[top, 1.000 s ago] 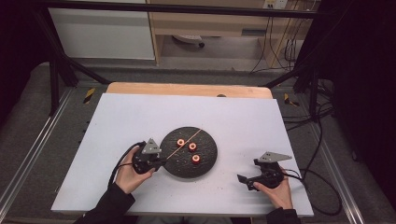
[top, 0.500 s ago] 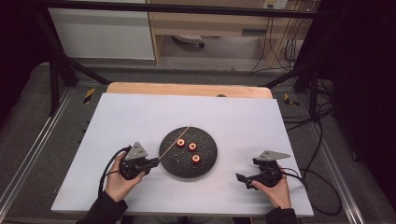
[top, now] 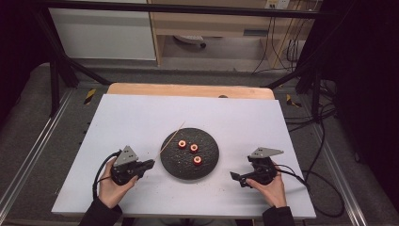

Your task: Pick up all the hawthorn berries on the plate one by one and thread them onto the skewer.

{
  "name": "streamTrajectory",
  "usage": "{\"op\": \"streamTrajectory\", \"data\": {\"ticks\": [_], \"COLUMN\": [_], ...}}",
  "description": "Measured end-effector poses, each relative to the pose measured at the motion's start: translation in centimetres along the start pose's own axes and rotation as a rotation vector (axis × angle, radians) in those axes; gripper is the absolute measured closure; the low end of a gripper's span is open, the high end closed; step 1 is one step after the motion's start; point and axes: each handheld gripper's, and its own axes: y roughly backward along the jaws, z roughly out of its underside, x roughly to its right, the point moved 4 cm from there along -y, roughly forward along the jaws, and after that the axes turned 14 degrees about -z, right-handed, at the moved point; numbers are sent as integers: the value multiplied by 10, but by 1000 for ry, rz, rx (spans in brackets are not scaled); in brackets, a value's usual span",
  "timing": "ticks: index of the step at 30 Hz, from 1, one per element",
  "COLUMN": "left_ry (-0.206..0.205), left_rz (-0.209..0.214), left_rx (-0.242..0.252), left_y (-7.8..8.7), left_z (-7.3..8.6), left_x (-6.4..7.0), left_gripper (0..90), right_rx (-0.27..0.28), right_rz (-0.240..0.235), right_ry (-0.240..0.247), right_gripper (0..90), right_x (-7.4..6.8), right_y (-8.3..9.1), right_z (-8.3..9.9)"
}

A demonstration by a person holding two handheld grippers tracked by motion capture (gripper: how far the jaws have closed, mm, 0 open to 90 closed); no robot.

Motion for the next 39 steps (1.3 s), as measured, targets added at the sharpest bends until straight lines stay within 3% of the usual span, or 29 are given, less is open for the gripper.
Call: {"op": "streamTrajectory", "data": {"ticks": [12,26,34,39], "left_ry": [10,26,30,22], "left_rz": [-3,-3,17,29], "left_rx": [10,32,39,26], "left_y": [2,10,12,11], "left_z": [15,28,33,38], "left_x": [-7,-15,-13,-10], "left_gripper": [885,885,885,885], "right_rx": [-18,-132,-162,-211], "right_rz": [-6,23,8,-2], "right_ry": [27,90,109,111], "right_gripper": [6,11,28,58], "right_x": [-10,-32,-43,-47], "right_y": [-8,-42,-59,-69], "right_z": [-24,-64,-80,-86]}}
